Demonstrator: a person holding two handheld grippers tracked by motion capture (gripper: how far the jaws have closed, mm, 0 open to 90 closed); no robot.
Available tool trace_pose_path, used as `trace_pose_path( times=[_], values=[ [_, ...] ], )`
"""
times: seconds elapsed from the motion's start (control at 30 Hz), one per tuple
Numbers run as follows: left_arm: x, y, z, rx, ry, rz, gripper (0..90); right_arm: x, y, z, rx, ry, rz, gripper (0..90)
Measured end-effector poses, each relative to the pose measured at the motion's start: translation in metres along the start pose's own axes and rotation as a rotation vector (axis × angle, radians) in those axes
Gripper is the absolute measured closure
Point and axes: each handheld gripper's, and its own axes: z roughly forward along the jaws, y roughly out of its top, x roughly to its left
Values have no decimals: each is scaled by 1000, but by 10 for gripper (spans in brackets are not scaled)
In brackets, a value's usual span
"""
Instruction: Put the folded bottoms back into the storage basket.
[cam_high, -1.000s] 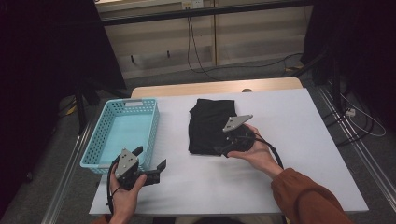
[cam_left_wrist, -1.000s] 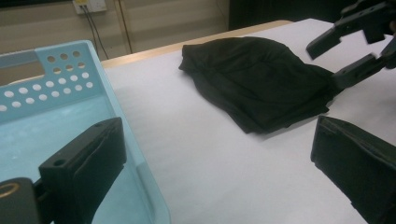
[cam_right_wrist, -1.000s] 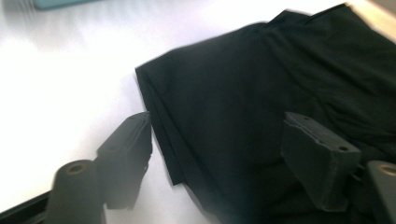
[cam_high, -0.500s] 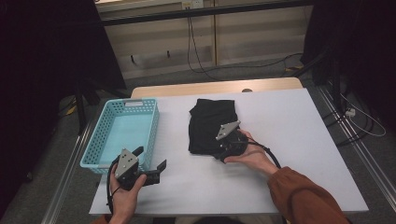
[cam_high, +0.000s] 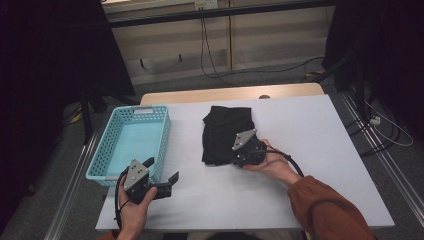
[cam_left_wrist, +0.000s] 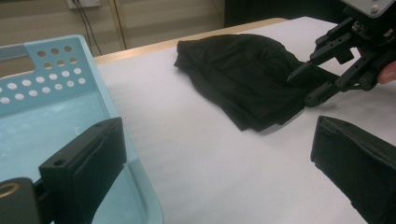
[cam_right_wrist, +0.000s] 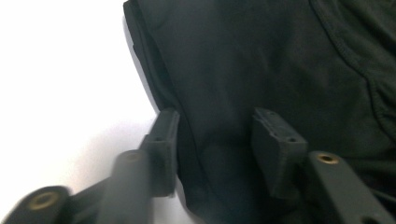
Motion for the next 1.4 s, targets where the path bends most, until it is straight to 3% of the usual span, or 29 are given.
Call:
trace_pose_path(
  times=[0.1, 0.23, 0.27, 0.3, 0.47, 0.53, 0.63, 0.83, 1.03, 1.4],
  values=[
    [-1, 0, 1, 3, -6, 3, 38, 1, 0, 0, -7, 2, -45, 608],
    [-2, 0, 2, 9, -7, 8, 38, 1, 1, 0, -2, -2, -42, 644],
    [-2, 0, 2, 6, -8, 6, 39, 0, 0, 0, -7, -3, -38, 711],
    [-2, 0, 1, 3, -6, 3, 39, 0, 0, 0, 0, -46, -50, 784],
    [0, 0, 2, 5, -9, -2, 39, -7, -5, 0, -32, -15, -21, 752],
    [-1, 0, 2, 8, -10, 3, 39, -5, -4, 1, -28, -34, -43, 733],
    [-3, 1, 2, 6, -12, 11, 39, -8, -6, 1, -42, -16, -36, 727],
    [-3, 1, 4, 2, -16, 13, 39, -7, -4, 3, -42, -41, -31, 806],
    [-3, 2, 4, -6, -27, 6, 39, -9, -5, 3, -70, -32, 36, 824],
    [-4, 3, 3, -3, -34, -4, 40, -10, -4, -7, -107, 8, 90, 827]
  ],
)
